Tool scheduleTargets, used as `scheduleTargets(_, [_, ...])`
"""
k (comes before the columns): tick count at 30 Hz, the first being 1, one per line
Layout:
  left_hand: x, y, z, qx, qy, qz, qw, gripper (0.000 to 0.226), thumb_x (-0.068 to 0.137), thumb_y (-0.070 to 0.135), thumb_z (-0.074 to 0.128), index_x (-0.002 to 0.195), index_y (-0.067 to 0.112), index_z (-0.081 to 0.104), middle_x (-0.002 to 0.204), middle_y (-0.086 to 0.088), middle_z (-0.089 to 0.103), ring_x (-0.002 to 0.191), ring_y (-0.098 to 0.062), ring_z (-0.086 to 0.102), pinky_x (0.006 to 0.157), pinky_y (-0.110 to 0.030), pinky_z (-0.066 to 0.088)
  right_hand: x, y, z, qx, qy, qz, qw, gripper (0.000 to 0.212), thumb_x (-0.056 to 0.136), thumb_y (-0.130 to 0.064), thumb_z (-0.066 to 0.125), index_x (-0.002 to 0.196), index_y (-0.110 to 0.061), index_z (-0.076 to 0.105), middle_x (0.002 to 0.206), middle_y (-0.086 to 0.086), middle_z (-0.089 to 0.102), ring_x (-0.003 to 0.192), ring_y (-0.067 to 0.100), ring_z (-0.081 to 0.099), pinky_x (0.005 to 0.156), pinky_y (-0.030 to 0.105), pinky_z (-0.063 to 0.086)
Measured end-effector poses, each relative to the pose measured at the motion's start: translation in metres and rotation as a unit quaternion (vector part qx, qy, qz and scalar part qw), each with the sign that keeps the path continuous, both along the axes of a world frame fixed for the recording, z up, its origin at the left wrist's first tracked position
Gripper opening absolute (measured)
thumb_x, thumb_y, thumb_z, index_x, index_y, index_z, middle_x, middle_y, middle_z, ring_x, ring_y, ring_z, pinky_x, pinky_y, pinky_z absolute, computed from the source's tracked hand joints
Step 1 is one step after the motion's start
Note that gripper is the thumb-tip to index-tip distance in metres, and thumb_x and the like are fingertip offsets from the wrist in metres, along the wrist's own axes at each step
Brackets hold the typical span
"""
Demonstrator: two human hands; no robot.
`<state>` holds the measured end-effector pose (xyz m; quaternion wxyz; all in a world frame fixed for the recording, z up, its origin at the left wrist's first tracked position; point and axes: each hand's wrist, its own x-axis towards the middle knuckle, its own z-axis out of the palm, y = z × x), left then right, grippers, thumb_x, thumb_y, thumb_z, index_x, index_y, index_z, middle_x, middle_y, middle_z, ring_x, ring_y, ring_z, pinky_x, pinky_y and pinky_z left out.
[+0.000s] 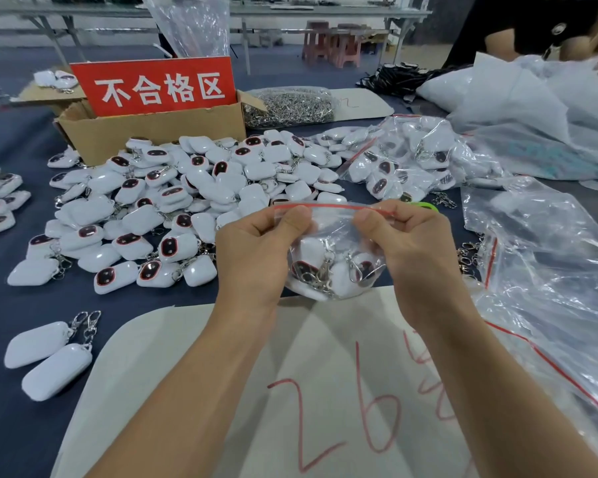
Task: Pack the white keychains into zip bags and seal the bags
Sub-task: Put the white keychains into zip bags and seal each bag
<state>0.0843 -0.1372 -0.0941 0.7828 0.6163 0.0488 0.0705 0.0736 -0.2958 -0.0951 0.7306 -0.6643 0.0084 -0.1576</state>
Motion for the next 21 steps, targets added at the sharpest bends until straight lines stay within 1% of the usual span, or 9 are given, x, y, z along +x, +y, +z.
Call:
scheduleTargets(3, [0.000,0.001,-0.001,0.018,-0.026,0.007,0.999,0.027,0.090,0.010,0.076,0.066,0.023,0.081,0.070,0.001,0.076,0.060,-0.010,0.067,0.058,-0.025,0.056,0.001,0.001,0.001,-0.014,0.005,-0.012,1.000,0.017,0.091,-0.003,0.074,0.077,-0.011,0.075,0.059,-0.003,0.065,0.052,0.009,0.051,0.052,0.018,0.044])
scheduleTargets(6, [-0.003,-0.002,-0.002,0.009,-0.028,0.000,1.000,0.031,0.091,0.009,0.074,0.063,0.021,0.080,0.067,0.001,0.074,0.053,-0.009,0.067,0.043,-0.022,0.053,0.001,0.000,0.001,-0.011,0.003,-0.014,1.000,0.017,0.091,0.000,0.072,0.076,-0.009,0.073,0.055,-0.004,0.061,0.048,0.008,0.047,0.051,0.017,0.040])
scheduleTargets(7, [-0.003,-0.002,-0.002,0.003,-0.027,0.001,1.000,0.031,0.091,0.008,0.074,0.064,0.021,0.080,0.067,0.001,0.074,0.053,-0.010,0.068,0.041,-0.022,0.052,0.000,0.000,0.001,-0.008,0.002,-0.013,1.000,0.017,0.091,0.000,0.072,0.076,-0.008,0.073,0.055,-0.004,0.061,0.048,0.008,0.047,0.050,0.017,0.040])
scheduleTargets(9, [-0.003,-0.003,-0.002,0.001,-0.024,0.000,1.000,0.024,0.089,0.012,0.077,0.067,0.022,0.081,0.070,0.000,0.076,0.057,-0.011,0.070,0.044,-0.024,0.054,0.000,0.000,0.002,-0.003,0.000,-0.007,1.000,0.014,0.092,0.000,0.071,0.079,-0.005,0.074,0.057,0.000,0.061,0.050,0.010,0.047,0.051,0.019,0.040])
scheduleTargets(12, [-0.006,-0.004,-0.003,0.013,-0.014,-0.027,0.999,0.001,0.077,0.022,0.084,0.077,0.022,0.083,0.077,-0.003,0.079,0.068,-0.019,0.076,0.054,-0.032,0.059,-0.002,0.002,0.002,0.001,-0.016,0.001,1.000,0.014,0.092,0.002,0.071,0.079,-0.004,0.074,0.059,0.003,0.060,0.053,0.014,0.048,0.052,0.022,0.041])
scheduleTargets(15, [-0.009,-0.007,-0.004,0.019,-0.009,-0.038,0.999,0.005,0.079,0.019,0.084,0.078,0.024,0.083,0.077,-0.004,0.079,0.066,-0.018,0.076,0.048,-0.034,0.058,-0.003,0.007,0.001,-0.013,-0.027,0.002,1.000,0.019,0.091,0.004,0.069,0.075,-0.005,0.072,0.055,0.001,0.056,0.050,0.011,0.045,0.049,0.020,0.039])
scheduleTargets(17, [-0.009,-0.009,-0.006,0.025,-0.017,-0.035,0.999,0.006,0.078,0.018,0.083,0.076,0.024,0.083,0.075,-0.003,0.078,0.065,-0.018,0.075,0.048,-0.032,0.057,-0.005,0.007,0.002,-0.017,-0.032,0.010,0.999,0.018,0.090,0.003,0.071,0.074,-0.004,0.072,0.057,0.003,0.062,0.052,0.012,0.051,0.052,0.021,0.042])
scheduleTargets(19, [-0.008,-0.010,-0.007,0.031,-0.032,-0.028,0.999,0.004,0.073,0.022,0.084,0.077,0.021,0.083,0.077,-0.004,0.079,0.071,-0.022,0.076,0.058,-0.039,0.062,-0.007,0.007,0.004,-0.020,-0.034,0.043,0.998,0.006,0.088,0.001,0.076,0.081,0.000,0.076,0.068,0.010,0.074,0.061,0.015,0.064,0.060,0.026,0.052])
scheduleTargets(21, [-0.008,-0.012,-0.007,0.039,-0.045,-0.023,0.998,0.013,0.070,0.025,0.084,0.079,0.016,0.082,0.081,-0.006,0.079,0.079,-0.028,0.078,0.073,-0.043,0.063,-0.009,0.006,0.005,-0.032,-0.028,0.061,0.997,0.002,0.087,-0.001,0.078,0.086,0.000,0.078,0.072,0.009,0.076,0.065,0.017,0.066,0.065,0.029,0.054])
